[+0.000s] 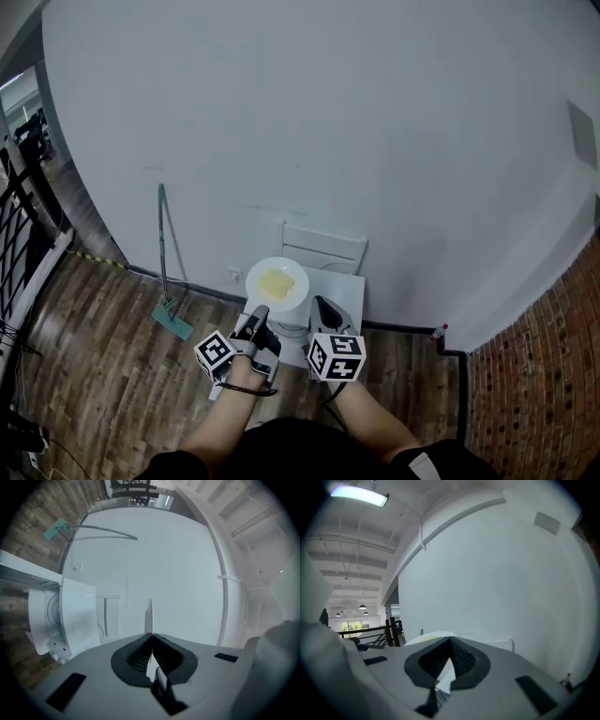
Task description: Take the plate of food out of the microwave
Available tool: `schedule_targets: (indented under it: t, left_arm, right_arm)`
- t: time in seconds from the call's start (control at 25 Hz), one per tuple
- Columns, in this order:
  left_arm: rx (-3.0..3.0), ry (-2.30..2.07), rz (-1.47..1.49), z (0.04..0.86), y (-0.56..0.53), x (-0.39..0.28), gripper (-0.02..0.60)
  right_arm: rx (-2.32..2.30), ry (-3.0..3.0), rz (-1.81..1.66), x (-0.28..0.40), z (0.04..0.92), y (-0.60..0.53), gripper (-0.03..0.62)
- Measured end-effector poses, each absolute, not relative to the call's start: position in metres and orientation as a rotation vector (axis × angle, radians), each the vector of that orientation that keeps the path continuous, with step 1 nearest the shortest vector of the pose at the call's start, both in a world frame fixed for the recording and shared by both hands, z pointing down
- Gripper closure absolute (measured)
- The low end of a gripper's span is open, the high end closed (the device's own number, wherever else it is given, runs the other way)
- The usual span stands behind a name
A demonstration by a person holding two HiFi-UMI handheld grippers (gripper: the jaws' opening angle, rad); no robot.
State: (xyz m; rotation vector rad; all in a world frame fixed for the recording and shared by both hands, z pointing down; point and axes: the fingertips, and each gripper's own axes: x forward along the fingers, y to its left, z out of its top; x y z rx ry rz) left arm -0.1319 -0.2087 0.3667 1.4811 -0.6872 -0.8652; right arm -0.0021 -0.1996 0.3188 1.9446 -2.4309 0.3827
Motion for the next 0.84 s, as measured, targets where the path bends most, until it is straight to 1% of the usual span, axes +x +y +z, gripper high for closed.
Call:
schedule_targets:
  t: [0.56, 0.84]
  left_arm:
    - [1.482, -0.634, -0.865, 0.351, -0.202, -0.134, 0.572]
    - [1.481, -0.619, -0.85, 0.356, -0.201, -0.131, 0.572]
  right_arm:
    - [2.018, -2.373, 0.401, -0.008, 0.33, -0.177, 0.582]
    - [2.013, -2.356, 0.42, -0.011, 0.34, -0.175, 0.582]
